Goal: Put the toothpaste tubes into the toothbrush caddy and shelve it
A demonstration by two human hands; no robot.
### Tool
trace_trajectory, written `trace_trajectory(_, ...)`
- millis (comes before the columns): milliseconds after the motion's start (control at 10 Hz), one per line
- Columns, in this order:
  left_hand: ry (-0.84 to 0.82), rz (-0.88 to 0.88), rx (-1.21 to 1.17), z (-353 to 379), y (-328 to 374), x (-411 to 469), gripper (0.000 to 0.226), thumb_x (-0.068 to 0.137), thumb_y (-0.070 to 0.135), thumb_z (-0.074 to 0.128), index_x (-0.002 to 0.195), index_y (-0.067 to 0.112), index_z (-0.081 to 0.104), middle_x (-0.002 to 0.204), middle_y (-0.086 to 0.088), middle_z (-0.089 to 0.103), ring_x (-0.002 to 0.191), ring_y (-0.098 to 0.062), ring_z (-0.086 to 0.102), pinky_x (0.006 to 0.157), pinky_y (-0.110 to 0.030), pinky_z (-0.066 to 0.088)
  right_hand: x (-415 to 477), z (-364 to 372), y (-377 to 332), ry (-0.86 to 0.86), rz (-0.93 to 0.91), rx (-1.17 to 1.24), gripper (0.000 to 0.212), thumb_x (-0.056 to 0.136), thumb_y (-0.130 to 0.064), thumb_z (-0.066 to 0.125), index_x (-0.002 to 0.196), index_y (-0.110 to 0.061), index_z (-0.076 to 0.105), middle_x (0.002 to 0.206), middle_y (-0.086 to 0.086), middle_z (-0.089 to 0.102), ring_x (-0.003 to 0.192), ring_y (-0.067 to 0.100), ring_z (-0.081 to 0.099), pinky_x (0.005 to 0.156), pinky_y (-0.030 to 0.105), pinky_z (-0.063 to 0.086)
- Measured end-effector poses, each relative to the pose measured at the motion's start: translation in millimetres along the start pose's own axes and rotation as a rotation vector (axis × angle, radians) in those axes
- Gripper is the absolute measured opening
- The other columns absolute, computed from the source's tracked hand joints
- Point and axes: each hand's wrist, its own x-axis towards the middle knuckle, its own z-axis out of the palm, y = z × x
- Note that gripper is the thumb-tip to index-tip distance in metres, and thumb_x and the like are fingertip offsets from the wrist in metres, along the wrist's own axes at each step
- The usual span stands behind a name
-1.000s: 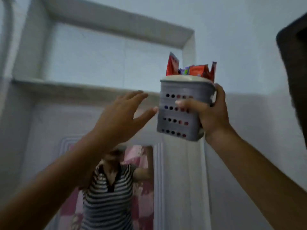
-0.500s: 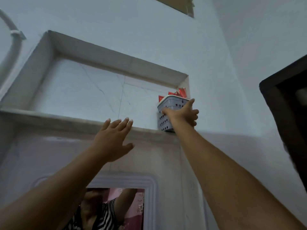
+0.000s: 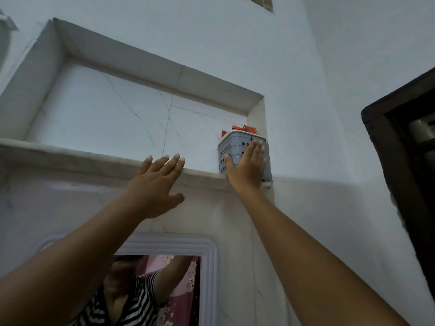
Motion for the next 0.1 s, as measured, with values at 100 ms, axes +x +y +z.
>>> trace_trajectory(100,-0.024,-0.016,0.001,-11.9,6.2,-1.6,0.081,0.094,0.059,0.032,0.156,0.02,-0.004,0.166,-0.001,-0.007,0.153,-0.019,-0.005,0.125,-0.042,-0.004,-37.6,-13.4,-2.8,-0.087,-0.055,0.076,0.079,0.108,-0.046,0.042,0.164,-0.006,0.004,0.173,0.013,0.0,0.16,0.024,-0.001,0.13,0.041,0.0)
